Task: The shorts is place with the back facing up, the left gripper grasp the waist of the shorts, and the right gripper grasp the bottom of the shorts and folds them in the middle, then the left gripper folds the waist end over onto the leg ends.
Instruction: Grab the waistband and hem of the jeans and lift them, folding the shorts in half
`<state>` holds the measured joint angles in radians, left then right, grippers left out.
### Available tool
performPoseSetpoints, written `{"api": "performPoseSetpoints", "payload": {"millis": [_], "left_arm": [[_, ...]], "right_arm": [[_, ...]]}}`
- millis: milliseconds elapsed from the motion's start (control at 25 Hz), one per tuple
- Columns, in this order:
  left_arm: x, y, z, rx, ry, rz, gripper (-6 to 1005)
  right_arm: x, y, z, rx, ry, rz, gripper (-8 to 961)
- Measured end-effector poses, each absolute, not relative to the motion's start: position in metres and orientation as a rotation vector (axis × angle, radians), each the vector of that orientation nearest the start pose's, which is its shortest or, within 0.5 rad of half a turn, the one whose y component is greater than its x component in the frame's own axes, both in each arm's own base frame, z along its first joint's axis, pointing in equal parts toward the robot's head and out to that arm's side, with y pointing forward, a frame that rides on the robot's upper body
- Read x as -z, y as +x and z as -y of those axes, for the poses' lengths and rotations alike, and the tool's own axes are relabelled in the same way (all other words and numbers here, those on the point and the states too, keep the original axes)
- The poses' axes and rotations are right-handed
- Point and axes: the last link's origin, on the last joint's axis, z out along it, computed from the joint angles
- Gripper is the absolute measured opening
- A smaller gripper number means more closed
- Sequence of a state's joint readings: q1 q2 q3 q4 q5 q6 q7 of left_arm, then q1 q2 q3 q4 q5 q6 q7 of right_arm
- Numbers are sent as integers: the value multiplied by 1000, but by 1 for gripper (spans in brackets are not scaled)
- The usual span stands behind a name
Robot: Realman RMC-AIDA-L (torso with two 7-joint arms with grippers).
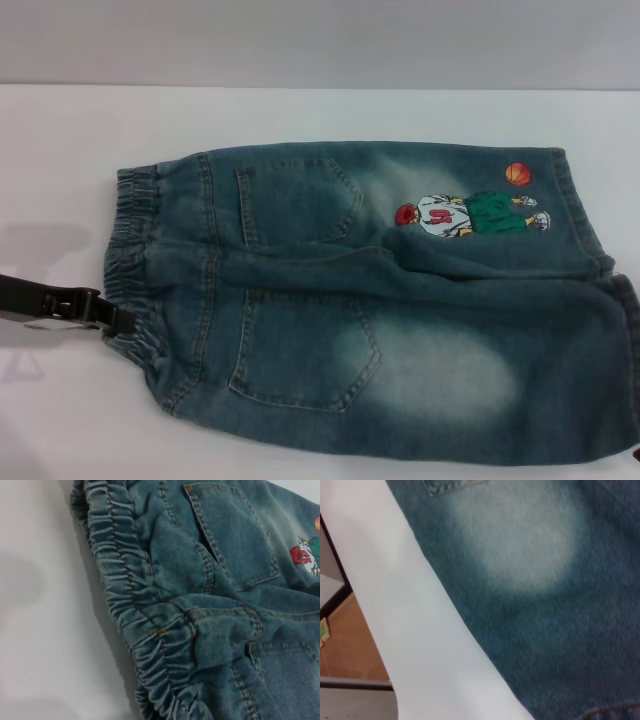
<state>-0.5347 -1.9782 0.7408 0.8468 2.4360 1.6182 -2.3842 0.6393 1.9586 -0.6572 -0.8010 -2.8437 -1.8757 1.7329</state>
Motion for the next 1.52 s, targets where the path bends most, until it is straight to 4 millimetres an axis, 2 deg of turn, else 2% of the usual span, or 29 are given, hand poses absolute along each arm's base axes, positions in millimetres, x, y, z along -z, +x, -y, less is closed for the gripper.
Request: {"api": "performPoseSetpoints", "payload": {"millis": [560,800,1000,1320,1520], "left_arm": [[-48,-309,-326,68,-2347,1778,30],[-49,-309,-326,68,-2346,1776,30],[-49,-309,-326,69,-2347,1775,30],[-47,-308,-327,73,-2349,1772,30],[-46,-307,-328,83,-2347,1767,30]], "right_arm": [[-46,305,-298,510,-3057,-1046,481],[-43,303,-300,508,-3057,-1029,356],[-42,303,-301,509,-3050,-1022,153],[-37,306,-306,510,-3015,-973,82],[-36,302,-310,395,-3034,-894,14]]}}
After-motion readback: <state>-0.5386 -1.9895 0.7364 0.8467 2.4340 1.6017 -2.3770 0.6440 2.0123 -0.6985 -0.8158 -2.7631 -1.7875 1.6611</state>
